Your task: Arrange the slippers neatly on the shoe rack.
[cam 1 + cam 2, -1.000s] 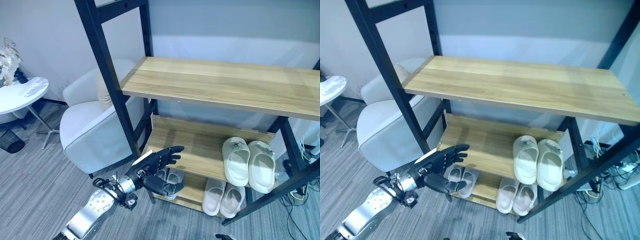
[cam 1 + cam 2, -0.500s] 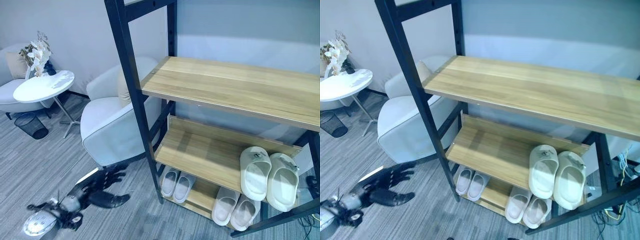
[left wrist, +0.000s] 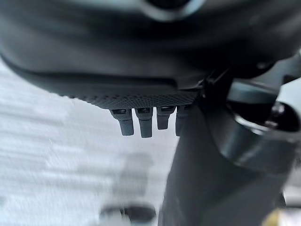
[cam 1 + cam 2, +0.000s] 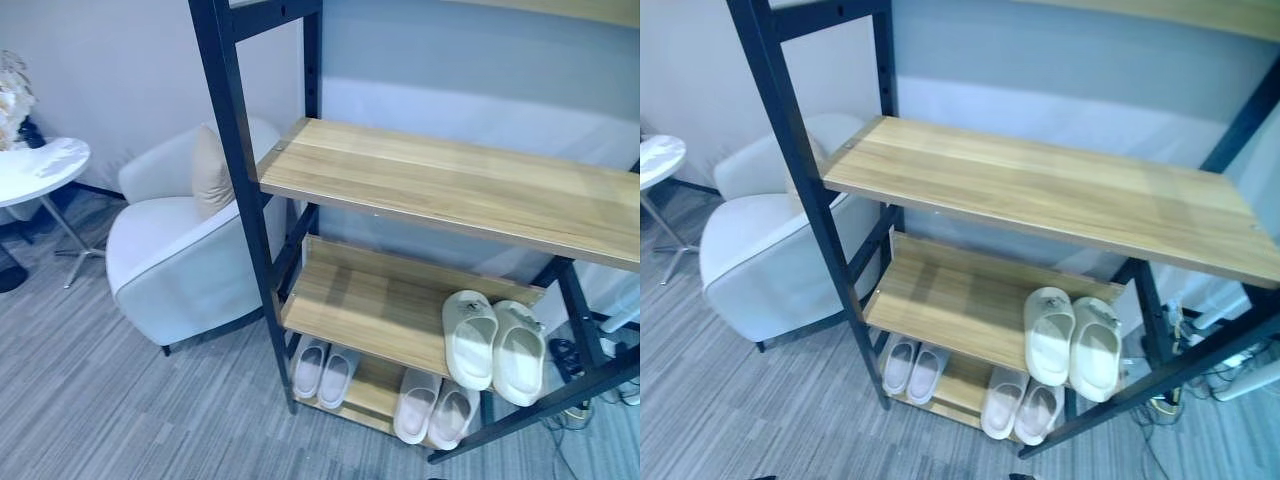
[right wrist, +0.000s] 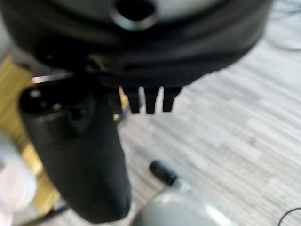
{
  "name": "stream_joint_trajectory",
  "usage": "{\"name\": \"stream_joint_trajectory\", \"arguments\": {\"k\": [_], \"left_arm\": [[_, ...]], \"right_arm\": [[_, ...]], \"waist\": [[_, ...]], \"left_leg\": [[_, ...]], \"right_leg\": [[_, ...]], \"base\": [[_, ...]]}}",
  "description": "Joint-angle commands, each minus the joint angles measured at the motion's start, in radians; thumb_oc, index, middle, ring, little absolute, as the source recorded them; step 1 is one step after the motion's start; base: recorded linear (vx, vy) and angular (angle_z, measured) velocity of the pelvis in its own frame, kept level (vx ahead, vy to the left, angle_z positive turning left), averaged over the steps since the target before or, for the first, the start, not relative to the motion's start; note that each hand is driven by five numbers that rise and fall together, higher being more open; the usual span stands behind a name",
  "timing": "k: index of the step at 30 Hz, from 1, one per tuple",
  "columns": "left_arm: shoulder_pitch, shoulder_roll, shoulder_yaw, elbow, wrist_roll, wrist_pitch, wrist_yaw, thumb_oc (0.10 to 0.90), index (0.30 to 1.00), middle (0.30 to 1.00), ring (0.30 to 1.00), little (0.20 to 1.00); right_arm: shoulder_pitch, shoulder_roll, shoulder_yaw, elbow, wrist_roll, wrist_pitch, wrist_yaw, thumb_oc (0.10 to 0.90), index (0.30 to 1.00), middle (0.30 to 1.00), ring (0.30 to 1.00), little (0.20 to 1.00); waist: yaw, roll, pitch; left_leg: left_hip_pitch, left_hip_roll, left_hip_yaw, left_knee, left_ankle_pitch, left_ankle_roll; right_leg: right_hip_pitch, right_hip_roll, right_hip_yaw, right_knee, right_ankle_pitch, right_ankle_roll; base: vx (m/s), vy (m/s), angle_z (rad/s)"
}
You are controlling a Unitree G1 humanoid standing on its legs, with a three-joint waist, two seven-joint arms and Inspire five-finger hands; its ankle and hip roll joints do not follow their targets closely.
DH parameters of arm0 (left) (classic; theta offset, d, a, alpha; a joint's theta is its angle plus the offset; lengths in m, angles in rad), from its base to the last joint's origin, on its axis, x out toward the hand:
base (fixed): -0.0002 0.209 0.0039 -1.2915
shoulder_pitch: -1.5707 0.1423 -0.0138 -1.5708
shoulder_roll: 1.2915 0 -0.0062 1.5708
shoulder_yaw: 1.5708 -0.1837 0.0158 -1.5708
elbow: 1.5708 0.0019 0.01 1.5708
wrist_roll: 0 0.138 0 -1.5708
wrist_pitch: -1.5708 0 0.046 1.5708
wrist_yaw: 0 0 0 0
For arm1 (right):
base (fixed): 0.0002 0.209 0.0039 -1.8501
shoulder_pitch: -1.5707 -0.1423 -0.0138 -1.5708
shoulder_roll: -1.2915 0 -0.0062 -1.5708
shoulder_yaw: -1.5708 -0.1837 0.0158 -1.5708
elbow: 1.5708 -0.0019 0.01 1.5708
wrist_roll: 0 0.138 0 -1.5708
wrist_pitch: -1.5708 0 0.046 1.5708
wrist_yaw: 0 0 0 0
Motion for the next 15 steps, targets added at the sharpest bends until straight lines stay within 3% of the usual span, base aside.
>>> {"name": "stream_joint_trajectory", "arguments": {"k": [1,8,15], "left_arm": [[-0.064,0.055,0.027,0.053,0.066,-0.012,0.065,0.800,0.900,0.900,0.900,0.900],[-0.076,-0.004,-0.013,0.034,0.085,-0.014,0.080,0.800,0.900,0.900,0.900,0.900],[-0.107,-0.054,-0.079,-0.001,0.090,-0.019,0.091,0.800,0.900,0.900,0.900,0.900]], "right_arm": [[-0.026,-0.033,0.007,0.007,0.036,-0.003,0.008,0.800,0.900,0.900,0.900,0.900],[-0.045,-0.028,0.016,0.012,0.020,0.003,0.005,0.800,0.900,0.900,0.900,0.900],[-0.038,0.020,-0.034,0.010,0.141,-0.004,0.000,0.800,0.900,0.900,0.900,0.900]], "waist": [[-0.003,-0.008,0.016],[-0.005,-0.017,0.028],[-0.032,-0.010,0.044]], "left_leg": [[-0.008,-0.011,0.034,0.002,-0.048,-0.006],[-0.002,-0.022,0.068,0.002,-0.061,0.012],[0.008,-0.043,0.095,0.002,-0.077,0.035]], "right_leg": [[-0.004,-0.052,0.019,0.003,-0.013,0.073],[-0.026,-0.061,0.068,0.003,0.008,0.085],[-0.044,-0.072,0.125,0.003,0.024,0.094]], "base": [[0.01,0.060,-0.28],[0.00,0.047,-0.25],[0.00,0.058,-0.23]]}}
